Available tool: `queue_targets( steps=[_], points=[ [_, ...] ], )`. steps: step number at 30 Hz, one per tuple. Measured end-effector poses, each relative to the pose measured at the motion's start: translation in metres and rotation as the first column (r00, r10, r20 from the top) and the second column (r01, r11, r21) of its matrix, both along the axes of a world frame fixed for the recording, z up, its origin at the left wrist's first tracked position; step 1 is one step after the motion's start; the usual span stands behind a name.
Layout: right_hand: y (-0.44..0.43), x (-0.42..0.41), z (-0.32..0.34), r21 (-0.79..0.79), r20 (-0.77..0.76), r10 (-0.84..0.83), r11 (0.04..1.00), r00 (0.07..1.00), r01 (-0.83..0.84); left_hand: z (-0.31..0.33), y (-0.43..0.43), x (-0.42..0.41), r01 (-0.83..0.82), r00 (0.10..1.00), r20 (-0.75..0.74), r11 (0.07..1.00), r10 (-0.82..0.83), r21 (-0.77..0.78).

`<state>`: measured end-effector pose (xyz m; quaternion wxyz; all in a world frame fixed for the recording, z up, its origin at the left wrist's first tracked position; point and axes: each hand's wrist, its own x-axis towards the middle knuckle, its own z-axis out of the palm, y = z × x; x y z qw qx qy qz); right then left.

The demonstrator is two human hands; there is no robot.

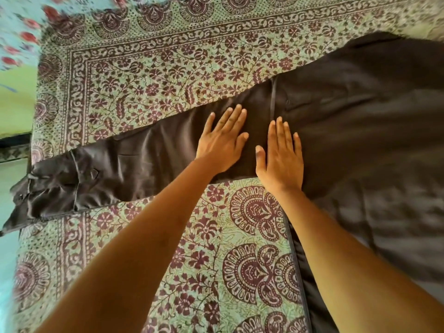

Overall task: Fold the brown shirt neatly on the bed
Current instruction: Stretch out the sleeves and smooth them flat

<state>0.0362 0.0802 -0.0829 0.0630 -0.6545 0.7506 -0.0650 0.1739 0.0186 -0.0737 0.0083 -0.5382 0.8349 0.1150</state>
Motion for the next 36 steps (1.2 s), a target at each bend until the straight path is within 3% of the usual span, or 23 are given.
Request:
queue_targets(
  steps=[8, 11, 14, 18, 22, 25, 27, 31, 36],
  points=[
    [0.0, -0.001, 0.001, 0.051, 0.002, 0.012, 0.999, 1.0, -0.012, 0.003, -0.037, 0.071, -0.435, 0.899, 0.057, 0.9, 0.434, 0.01],
    [-0.002, 0.004, 0.007, 0.086, 0.024, -0.02, 0.996, 0.999, 0.018, 0.014, -0.008, 0.047, -0.334, 0.942, 0.019, 0.94, 0.336, -0.072],
    [0.0, 0.023, 0.012, 0.022, 0.018, 0.059, 0.998, 0.998, -0.059, 0.008, 0.032, 0.045, -0.195, 0.981, 0.001, 0.98, 0.196, -0.033],
    [0.006, 0.048, 0.004, 0.065, -0.016, 0.252, 0.966, 0.968, -0.25, -0.003, 0.032, 0.126, -0.327, 0.945, 0.021, 0.945, 0.327, -0.011],
    [0.006, 0.049, -0.001, 0.089, -0.048, 0.245, 0.967, 0.968, -0.24, 0.0, 0.026, 0.214, -0.516, 0.854, 0.06, 0.856, 0.516, -0.023],
    [0.005, 0.056, 0.005, 0.092, -0.043, 0.192, 0.978, 0.98, -0.187, 0.005, 0.022, 0.235, -0.605, 0.791, 0.106, 0.797, 0.602, -0.01],
    [0.005, 0.079, 0.011, 0.077, -0.019, 0.184, 0.98, 0.983, -0.182, 0.012, 0.022, 0.221, -0.602, 0.794, 0.086, 0.798, 0.601, -0.025],
    [0.009, 0.146, 0.008, 0.038, 0.068, 0.327, 0.943, 0.943, -0.33, 0.005, 0.05, 0.173, -0.431, 0.902, 0.021, 0.902, 0.432, -0.033],
    [0.016, 0.169, -0.004, 0.033, -0.002, 0.372, 0.928, 0.928, -0.372, -0.001, 0.07, 0.243, -0.508, 0.86, 0.025, 0.86, 0.509, -0.043]
  ],
)
